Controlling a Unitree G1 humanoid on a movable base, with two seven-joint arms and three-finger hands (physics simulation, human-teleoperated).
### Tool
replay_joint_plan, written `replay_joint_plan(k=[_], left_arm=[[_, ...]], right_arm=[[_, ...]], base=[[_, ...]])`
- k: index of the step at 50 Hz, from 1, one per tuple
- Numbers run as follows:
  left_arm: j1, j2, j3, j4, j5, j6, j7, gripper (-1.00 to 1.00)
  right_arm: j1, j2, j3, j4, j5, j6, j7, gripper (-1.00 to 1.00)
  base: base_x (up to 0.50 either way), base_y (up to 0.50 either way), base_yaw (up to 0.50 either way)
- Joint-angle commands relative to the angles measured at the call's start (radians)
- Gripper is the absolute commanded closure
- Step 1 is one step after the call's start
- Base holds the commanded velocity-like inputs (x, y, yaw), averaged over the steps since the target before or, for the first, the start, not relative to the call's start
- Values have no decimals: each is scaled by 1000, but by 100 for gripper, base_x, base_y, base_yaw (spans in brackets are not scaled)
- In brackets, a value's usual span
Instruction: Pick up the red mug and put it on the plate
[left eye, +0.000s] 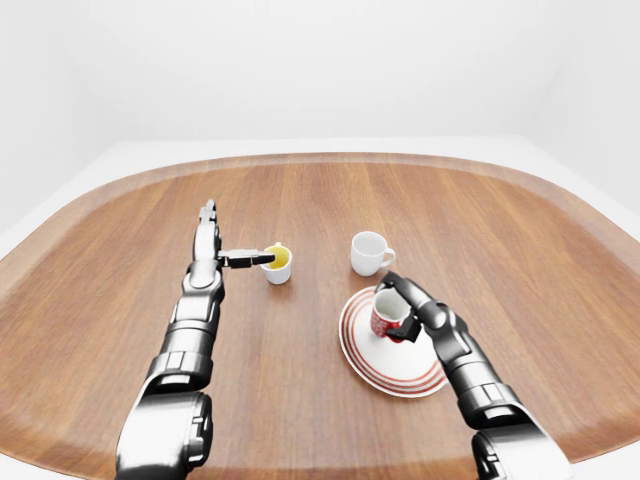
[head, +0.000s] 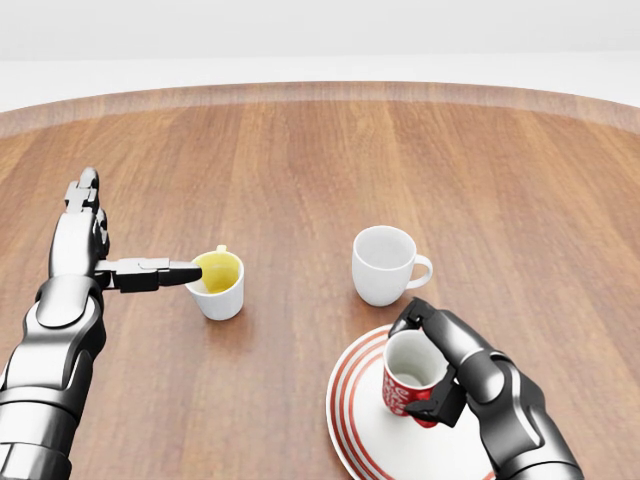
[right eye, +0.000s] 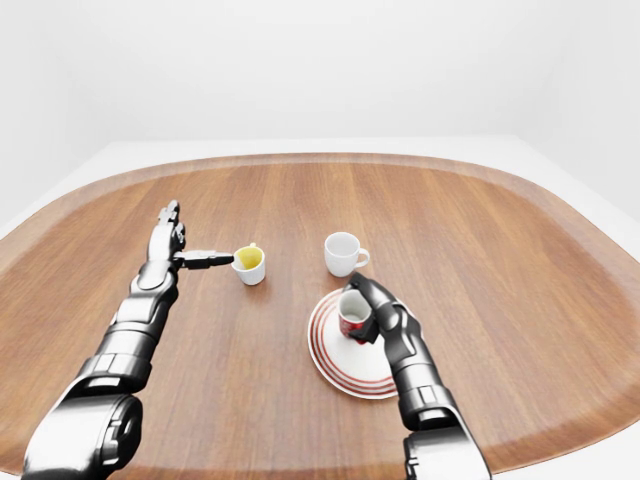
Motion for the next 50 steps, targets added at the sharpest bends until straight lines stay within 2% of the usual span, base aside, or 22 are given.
replay_joint_plan(k=[1,6,10,27,45,46,47,49,50], left_arm=[[-6,1,1,20,-1,-12,-1,-100],[1,-1,-2,3,0,-3,1,-100],[-9,2,0,25,0,-13,-1,-100],[5,1,-1,-5,1,2,0,-100],[-4,1,0,18,1,-11,-1,-100],[-3,2,0,15,1,-9,-1,-100],[4,0,-1,0,0,-1,0,-100],[2,1,1,3,-1,-2,-1,-100],[1,1,0,7,0,-5,-1,-100]], right_arm=[[-7,-13,-12,41,-26,0,-20,100],[-12,-20,-15,52,-22,0,-23,100],[-37,-26,-16,117,-14,0,-46,100],[-55,-28,-9,129,-12,0,-48,100],[-45,-28,-10,129,-12,0,-47,100],[-46,-27,-10,131,-12,0,-47,87],[-47,-27,-10,133,-10,0,-46,52],[-47,-26,-9,142,-10,0,-48,15],[-47,-26,-8,148,-11,0,-51,-34]], base=[[0,0,0],[0,0,0],[0,0,0],[0,0,0],[0,0,0],[0,0,0],[0,0,0],[0,0,0],[0,0,0]])
